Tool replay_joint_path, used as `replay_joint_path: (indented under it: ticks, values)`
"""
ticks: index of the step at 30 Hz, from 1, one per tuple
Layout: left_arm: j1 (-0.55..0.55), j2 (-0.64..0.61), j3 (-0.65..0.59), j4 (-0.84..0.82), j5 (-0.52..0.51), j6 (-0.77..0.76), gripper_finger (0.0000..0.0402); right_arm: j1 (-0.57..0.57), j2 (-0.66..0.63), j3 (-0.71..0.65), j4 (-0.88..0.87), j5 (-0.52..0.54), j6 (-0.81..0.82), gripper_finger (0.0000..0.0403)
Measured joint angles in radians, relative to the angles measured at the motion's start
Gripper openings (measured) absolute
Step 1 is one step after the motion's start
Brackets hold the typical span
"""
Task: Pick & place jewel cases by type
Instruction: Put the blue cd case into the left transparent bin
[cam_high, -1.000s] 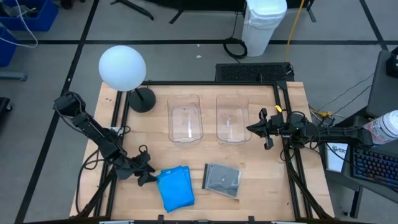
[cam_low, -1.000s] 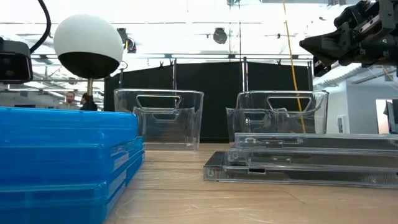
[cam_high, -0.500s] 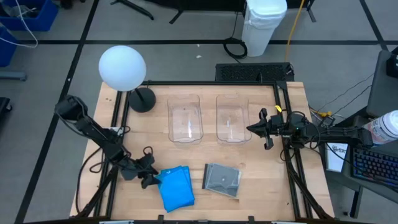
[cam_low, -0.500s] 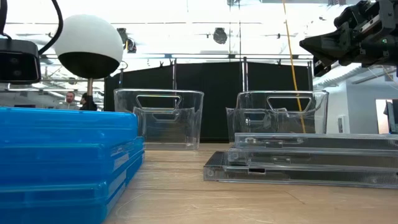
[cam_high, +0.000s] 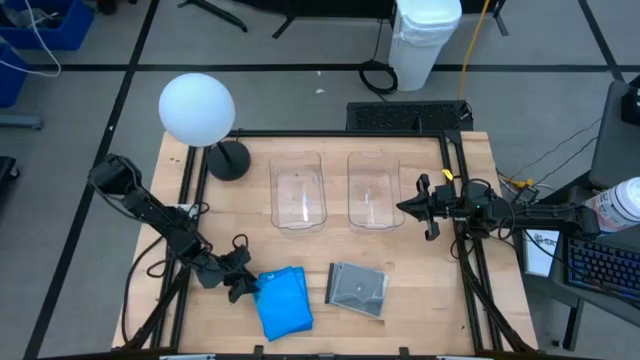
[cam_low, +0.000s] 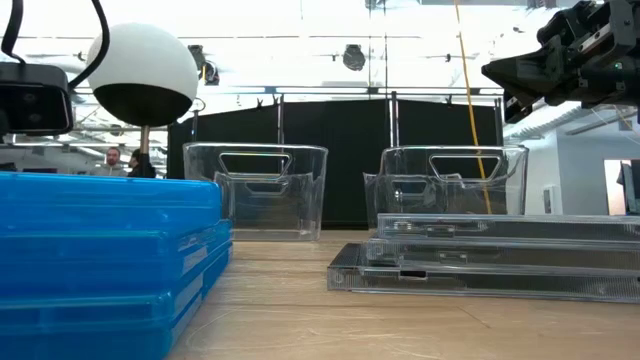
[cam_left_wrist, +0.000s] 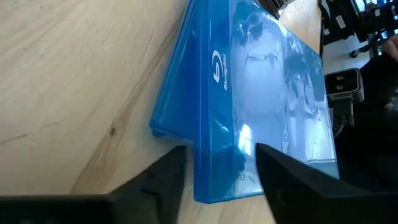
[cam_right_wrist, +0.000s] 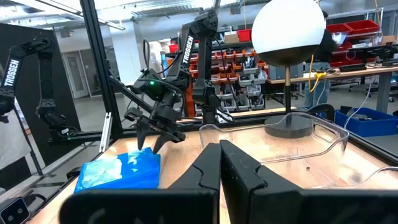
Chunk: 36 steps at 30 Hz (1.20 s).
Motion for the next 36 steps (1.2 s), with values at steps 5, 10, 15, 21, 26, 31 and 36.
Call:
replay_joint_path:
  ticks: [5, 10, 15, 21, 26, 31, 36]
  values:
    - [0.0, -0.001, 0.0, 0.011, 0.001, 0.013, 0.0096, 0.0, 0.0, 0.0, 0.0, 0.0, 0.0, 0.0]
    - [0.0, -0.003, 0.002, 0.037, 0.02, 0.031, 0.005, 0.0, 0.0, 0.0, 0.0, 0.0, 0.0, 0.0]
    - [0.0, -0.003, 0.002, 0.069, 0.025, 0.058, 0.0059, 0.0, 0.0, 0.0, 0.0, 0.0, 0.0, 0.0]
    - [0.0, -0.024, 0.001, 0.127, 0.048, 0.131, 0.0045, 0.0, 0.0, 0.0, 0.0, 0.0, 0.0, 0.0]
    - [0.0, -0.087, 0.001, 0.123, 0.06, 0.201, 0.0045, 0.0, 0.0, 0.0, 0.0, 0.0, 0.0, 0.0]
    - [0.0, -0.17, 0.001, 0.09, 0.054, 0.242, 0.0045, 0.0, 0.0, 0.0, 0.0, 0.0, 0.0, 0.0]
    - [0.009, -0.269, 0.029, -0.039, 0.04, 0.284, 0.0045, 0.0, 0.0, 0.0, 0.0, 0.0, 0.0, 0.0]
